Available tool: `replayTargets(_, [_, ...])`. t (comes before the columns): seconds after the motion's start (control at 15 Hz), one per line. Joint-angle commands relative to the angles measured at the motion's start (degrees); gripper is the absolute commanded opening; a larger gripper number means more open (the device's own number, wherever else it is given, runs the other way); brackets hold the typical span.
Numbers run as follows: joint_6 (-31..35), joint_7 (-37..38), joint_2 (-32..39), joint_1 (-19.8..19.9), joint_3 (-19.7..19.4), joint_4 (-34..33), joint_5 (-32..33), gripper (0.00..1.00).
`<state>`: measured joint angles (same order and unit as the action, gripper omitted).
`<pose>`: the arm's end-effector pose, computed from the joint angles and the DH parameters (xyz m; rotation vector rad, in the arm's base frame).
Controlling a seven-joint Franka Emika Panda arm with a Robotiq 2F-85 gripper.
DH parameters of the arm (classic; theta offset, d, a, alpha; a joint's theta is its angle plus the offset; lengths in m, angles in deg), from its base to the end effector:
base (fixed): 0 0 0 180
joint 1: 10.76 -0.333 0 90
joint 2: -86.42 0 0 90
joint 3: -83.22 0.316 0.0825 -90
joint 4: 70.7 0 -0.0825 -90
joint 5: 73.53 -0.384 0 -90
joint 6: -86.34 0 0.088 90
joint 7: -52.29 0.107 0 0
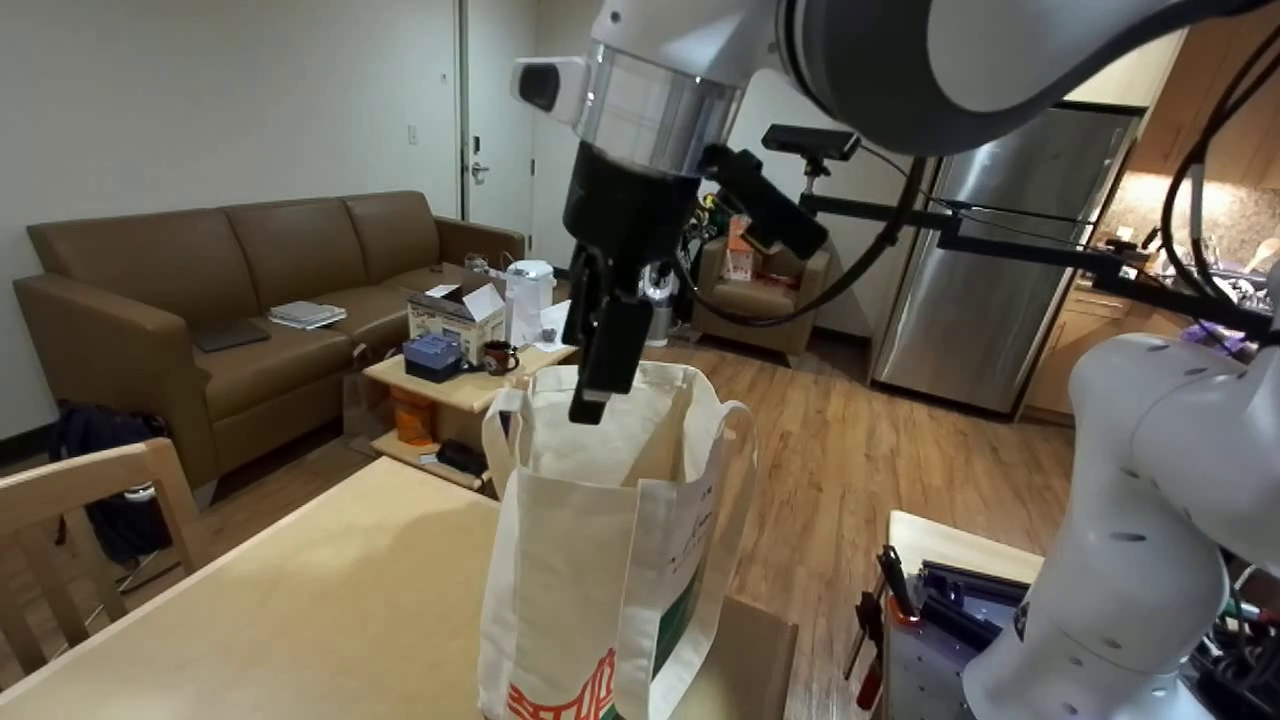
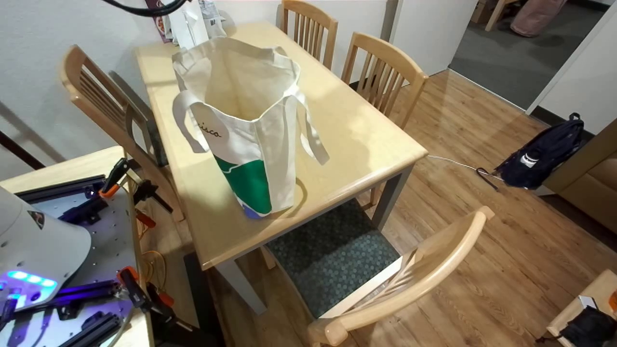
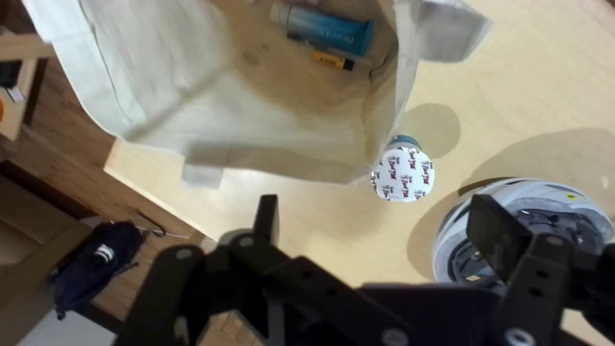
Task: Move the yogurt to the right side of the table
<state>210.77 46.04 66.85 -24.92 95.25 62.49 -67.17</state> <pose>0.4163 0.2060 0.4884 2.8513 0.9060 0.3082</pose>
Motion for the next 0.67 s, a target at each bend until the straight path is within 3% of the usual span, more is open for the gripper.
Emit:
replayTargets(0.0, [5.4, -8.5, 6.9, -2.0, 0.1, -4.1, -0.5, 1.00])
replayTargets(0.2, [9.1, -17.7, 11.2, -3.6, -0.9, -4.8, -3.6, 1.00])
replayTargets(0.27, [8.1, -11.1, 7.9, -2.4, 0.4, -2.9, -1.1, 1.00])
replayTargets(0.47, [8.7, -14.8, 10.9, -2.5, 0.2, -4.0, -2.0, 1.00])
replayTargets(0.6, [11.9, -24.7, 12.5, -3.8, -0.3, -4.6, -3.9, 1.00])
